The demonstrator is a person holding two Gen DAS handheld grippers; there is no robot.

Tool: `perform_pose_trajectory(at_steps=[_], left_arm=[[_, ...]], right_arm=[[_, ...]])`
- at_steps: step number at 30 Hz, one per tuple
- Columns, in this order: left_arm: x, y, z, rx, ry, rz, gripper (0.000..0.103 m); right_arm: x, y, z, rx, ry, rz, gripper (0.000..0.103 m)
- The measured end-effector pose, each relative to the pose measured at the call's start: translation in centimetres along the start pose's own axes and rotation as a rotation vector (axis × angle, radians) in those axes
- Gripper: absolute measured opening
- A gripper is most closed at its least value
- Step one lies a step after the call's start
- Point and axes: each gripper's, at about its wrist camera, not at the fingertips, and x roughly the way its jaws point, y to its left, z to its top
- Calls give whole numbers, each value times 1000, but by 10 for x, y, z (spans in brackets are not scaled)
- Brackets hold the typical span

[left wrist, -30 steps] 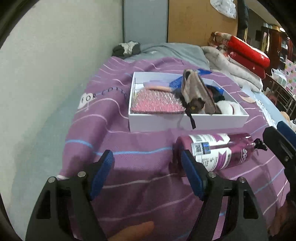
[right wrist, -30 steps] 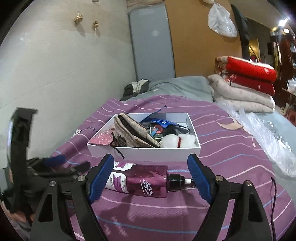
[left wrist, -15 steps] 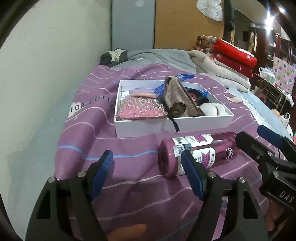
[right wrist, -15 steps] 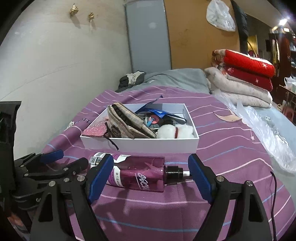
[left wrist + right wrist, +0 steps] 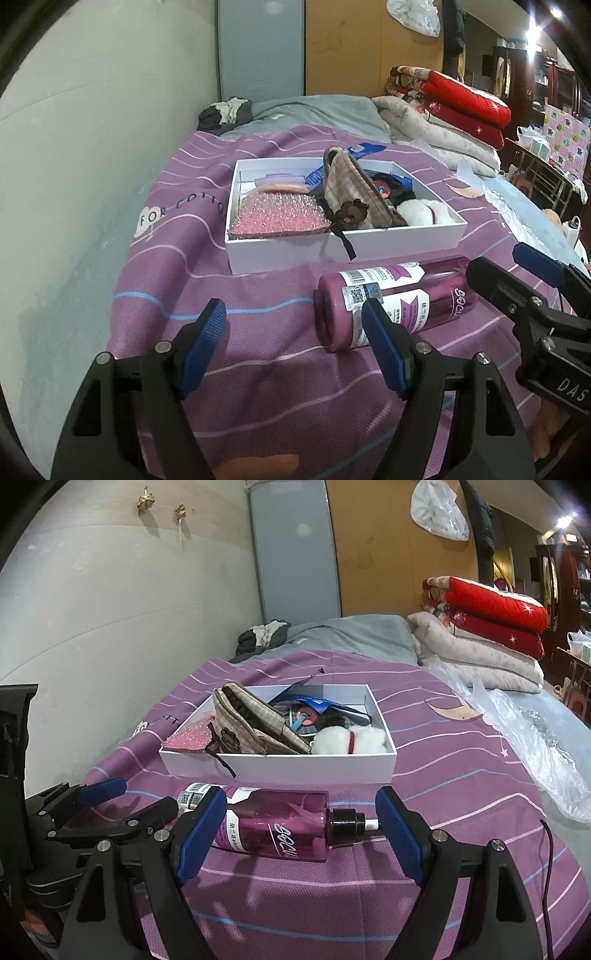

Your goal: Organize soft objects

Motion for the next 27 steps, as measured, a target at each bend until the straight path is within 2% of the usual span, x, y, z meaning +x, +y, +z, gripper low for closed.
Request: perform_pose_trajectory(at_steps=[4, 9, 12, 14, 15, 18, 19, 21, 23, 27], left_arm=[[3, -1, 0, 10, 22, -16, 76], [-2, 0, 6, 10, 7, -54, 76], [-1, 3, 18, -24, -6, -84, 76], [7, 5, 27, -60, 11, -117, 75], [16, 5, 32, -72, 50, -116, 75], [54, 8, 39, -116, 186, -161, 77], [64, 13, 40, -155, 201, -181, 79], [75, 17, 36, -176, 206, -159, 84], [85, 23, 32, -233, 231, -177, 87], [93, 28, 33, -276, 254, -181, 88]], right_arm=[[4, -1, 0, 3, 17, 3, 83], [7, -6, 1, 29, 37, 13, 83], [10, -14, 8, 68, 39, 34, 83], [16, -18, 14, 88, 34, 39, 83], [20, -18, 17, 89, 40, 32, 83], [43, -23, 26, 101, 105, 5, 83], [51, -26, 26, 113, 131, 1, 83], [76, -36, 19, 186, 240, 23, 86], [98, -43, 8, 227, 322, 33, 95], [109, -40, 8, 215, 344, 45, 103]])
